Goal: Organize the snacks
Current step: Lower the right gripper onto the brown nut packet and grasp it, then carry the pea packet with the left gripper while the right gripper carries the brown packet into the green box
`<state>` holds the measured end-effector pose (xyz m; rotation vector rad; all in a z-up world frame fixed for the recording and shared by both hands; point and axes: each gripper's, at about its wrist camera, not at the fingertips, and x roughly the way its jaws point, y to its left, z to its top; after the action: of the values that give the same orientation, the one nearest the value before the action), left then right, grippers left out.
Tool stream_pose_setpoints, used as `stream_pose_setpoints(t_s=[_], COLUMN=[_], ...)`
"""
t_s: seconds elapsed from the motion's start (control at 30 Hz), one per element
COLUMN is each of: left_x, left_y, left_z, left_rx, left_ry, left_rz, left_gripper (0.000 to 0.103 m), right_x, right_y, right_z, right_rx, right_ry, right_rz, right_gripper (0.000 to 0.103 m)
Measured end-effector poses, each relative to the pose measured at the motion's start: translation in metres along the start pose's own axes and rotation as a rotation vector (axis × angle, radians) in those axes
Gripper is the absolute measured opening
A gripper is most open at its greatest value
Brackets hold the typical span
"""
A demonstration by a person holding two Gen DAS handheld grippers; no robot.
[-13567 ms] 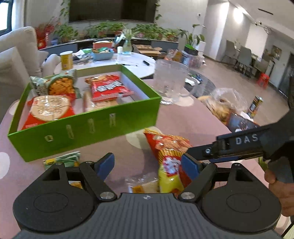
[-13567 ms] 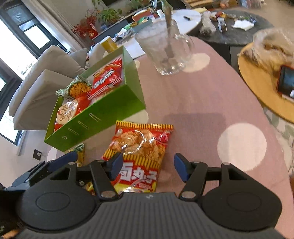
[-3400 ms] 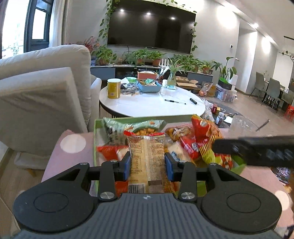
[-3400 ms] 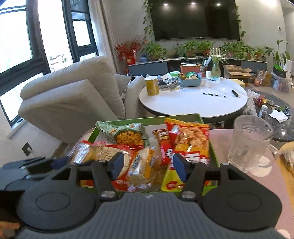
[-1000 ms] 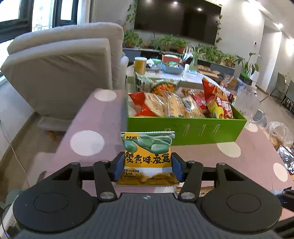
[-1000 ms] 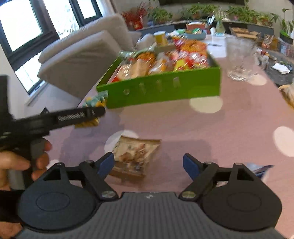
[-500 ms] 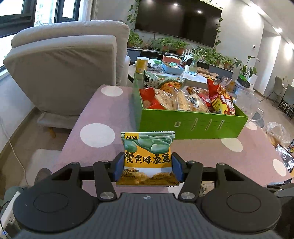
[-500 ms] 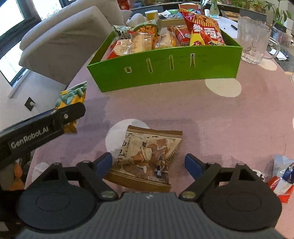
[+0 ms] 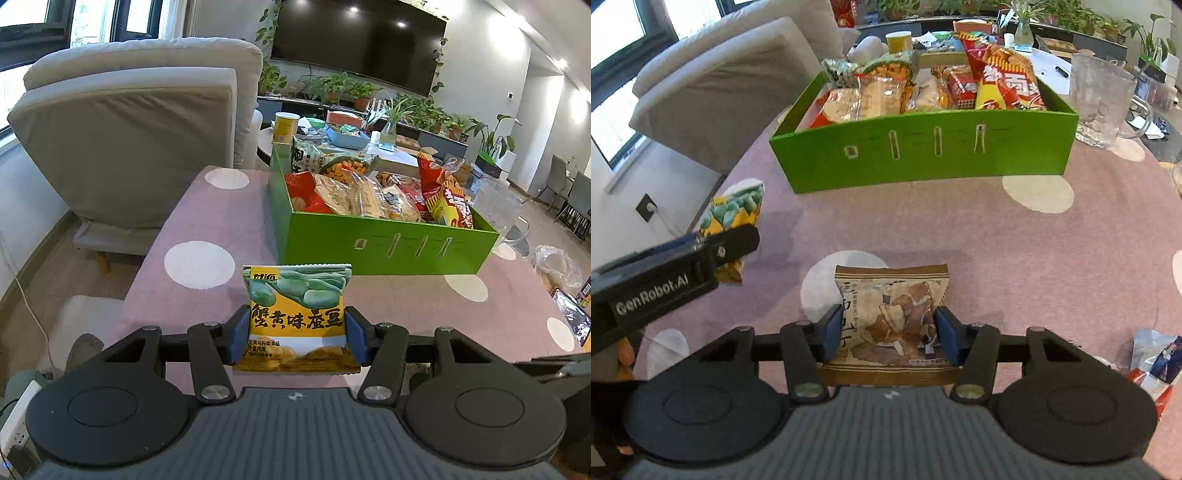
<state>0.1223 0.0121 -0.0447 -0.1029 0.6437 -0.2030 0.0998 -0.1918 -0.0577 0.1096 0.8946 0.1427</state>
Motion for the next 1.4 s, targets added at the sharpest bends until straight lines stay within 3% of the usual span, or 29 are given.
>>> stream_pose_setpoints(t_s=[0.5,0.83,1.07,1.4], left_x=[-0.015,-0.012,0.002,0.031], left_y=[-0.024,-0.039,-0.05,-0.055], left_z=[0.02,0.055,0.085,0.099], left_rx=[0.055,0.074,0.087,0.11], left_ry=[-0.058,-0.108,-0.125,-0.095], left_rz=[-0.016,-0.04,-0.055,-0.028], left_gripper=[0.05,0.05,0.05,0.05], right_x=[-0.048,-0.061,-0.059,-0.032], right_y=[-0.013,-0.02,-0.026,-0.039], right_z=[0.033,0.074,0.102,0.133], right_rx=[0.005,-0.015,-0.006,0.028], right_ry=[-0.204,-0.293,-0.332,-0.333], right_rz=[0.05,0.044,0.068,0.071], right_gripper=[0.059,0.059,0.059,0.059])
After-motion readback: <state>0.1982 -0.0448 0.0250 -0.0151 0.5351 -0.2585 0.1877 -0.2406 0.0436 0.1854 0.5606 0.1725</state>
